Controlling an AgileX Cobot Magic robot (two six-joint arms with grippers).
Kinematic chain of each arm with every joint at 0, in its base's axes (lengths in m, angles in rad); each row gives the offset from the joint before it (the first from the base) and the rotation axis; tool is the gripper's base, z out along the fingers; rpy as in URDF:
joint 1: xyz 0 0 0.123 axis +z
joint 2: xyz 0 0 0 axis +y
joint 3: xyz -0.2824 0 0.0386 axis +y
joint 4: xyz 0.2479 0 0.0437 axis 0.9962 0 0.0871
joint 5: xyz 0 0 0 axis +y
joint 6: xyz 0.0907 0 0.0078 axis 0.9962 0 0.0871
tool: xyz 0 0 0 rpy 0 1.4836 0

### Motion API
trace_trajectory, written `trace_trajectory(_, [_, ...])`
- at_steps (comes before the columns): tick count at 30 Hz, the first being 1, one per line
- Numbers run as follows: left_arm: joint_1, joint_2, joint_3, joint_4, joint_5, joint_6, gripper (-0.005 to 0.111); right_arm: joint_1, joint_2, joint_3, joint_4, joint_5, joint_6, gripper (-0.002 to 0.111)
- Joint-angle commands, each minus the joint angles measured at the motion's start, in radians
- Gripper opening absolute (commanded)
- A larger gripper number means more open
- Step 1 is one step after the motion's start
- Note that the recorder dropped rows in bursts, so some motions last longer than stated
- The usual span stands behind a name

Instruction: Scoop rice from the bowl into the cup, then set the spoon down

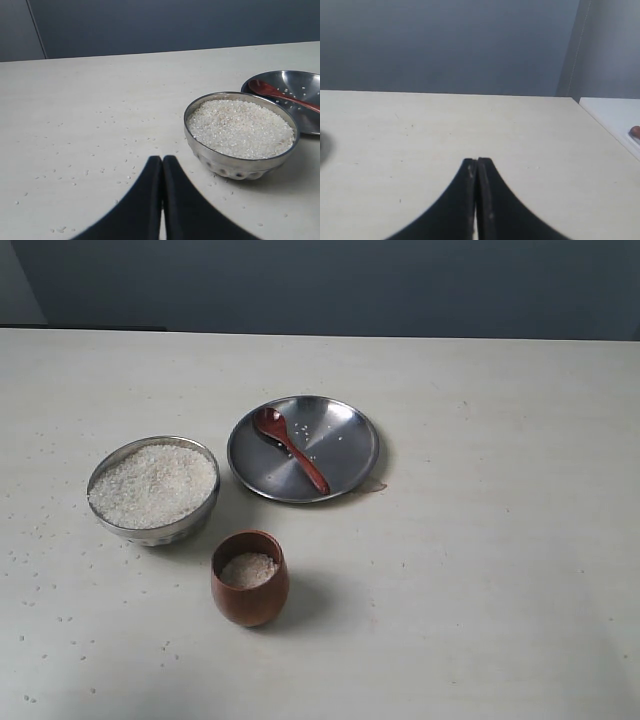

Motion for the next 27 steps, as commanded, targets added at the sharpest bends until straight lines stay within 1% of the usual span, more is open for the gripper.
trace_trajectory(1, [0.002,-0.005,0.005,0.005,-0.009,-0.005,0.000,-0.006,-0.006,-0.009,0.005,0.037,-0.001,0.000])
trace_trajectory(13, [0.002,-0.005,0.005,0.005,-0.009,-0.005,0.000,-0.006,-0.006,-0.048,0.017,0.036,-0.001,0.000])
trace_trajectory(18, [0.002,-0.005,0.005,0.005,-0.009,-0.005,0.000,-0.006,-0.006,-0.048,0.012,0.040,0.037,0.000])
trace_trajectory(23, [0.002,-0.005,0.005,0.005,-0.009,-0.005,0.000,-0.006,-0.006,-0.048,-0.091,0.072,0.174,0.000])
trace_trajectory(27, [0.002,-0.005,0.005,0.005,-0.009,-0.005,0.000,-0.006,-0.006,-0.048,-0.114,0.111,0.183,0.000])
